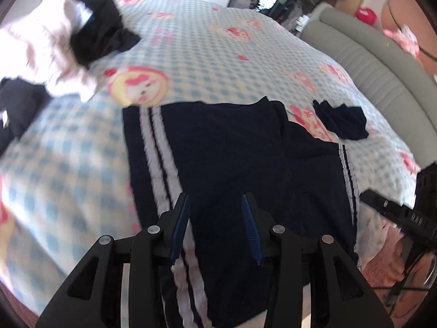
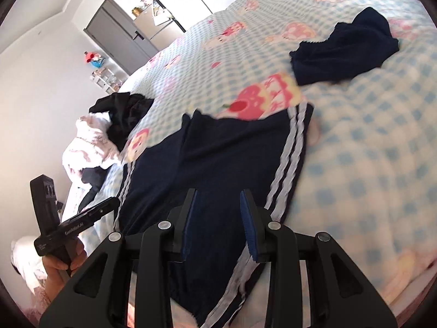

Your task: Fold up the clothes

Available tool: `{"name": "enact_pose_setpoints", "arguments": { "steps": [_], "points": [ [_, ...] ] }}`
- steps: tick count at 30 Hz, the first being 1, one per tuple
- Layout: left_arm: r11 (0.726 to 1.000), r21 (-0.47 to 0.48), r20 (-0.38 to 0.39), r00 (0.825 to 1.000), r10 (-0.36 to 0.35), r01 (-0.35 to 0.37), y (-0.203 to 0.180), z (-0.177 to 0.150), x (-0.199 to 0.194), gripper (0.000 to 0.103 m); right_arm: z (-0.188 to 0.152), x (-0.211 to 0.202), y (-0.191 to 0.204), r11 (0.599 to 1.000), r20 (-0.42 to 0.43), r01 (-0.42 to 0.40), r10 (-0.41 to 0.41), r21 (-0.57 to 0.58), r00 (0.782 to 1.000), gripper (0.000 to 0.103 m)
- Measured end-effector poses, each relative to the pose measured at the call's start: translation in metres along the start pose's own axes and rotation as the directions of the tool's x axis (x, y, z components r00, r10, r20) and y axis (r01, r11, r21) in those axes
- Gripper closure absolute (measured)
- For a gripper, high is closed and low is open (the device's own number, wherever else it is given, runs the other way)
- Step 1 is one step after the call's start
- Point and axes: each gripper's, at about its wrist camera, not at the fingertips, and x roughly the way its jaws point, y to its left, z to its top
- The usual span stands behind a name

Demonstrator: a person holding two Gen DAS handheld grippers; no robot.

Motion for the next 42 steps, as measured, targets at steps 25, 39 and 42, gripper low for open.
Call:
{"name": "enact_pose_setpoints", "arguments": {
  "steps": [25, 39, 42],
  "points": [
    [0.966, -0.185, 0.046, 0.984, -0.172, 0.178, 0.038, -0.069, -0.025, 0.085, -0.074, -0.019, 0.004, 0.990, -0.064, 0.138, -0.138, -0.011, 0.988, 0.087],
    [0.964, -0.248, 0.052, 0.995, -0.084, 0.095, 0.052, -0.073, -0.020, 0.079, -0.071, -0.025, -0.027, 0.993, -0.053, 0.037, -0.032, 0.112, 0.998, 0.049],
    [0.965, -0.224, 0.094, 0.988, -0.120, 0.139, 0.048, -0.071, -0.028, 0.070, -0.077, -0.005, -0.020, 0.996, -0.139, -0.006, 0.018, 0.084, 0.990, 0.042]
  ]
}}
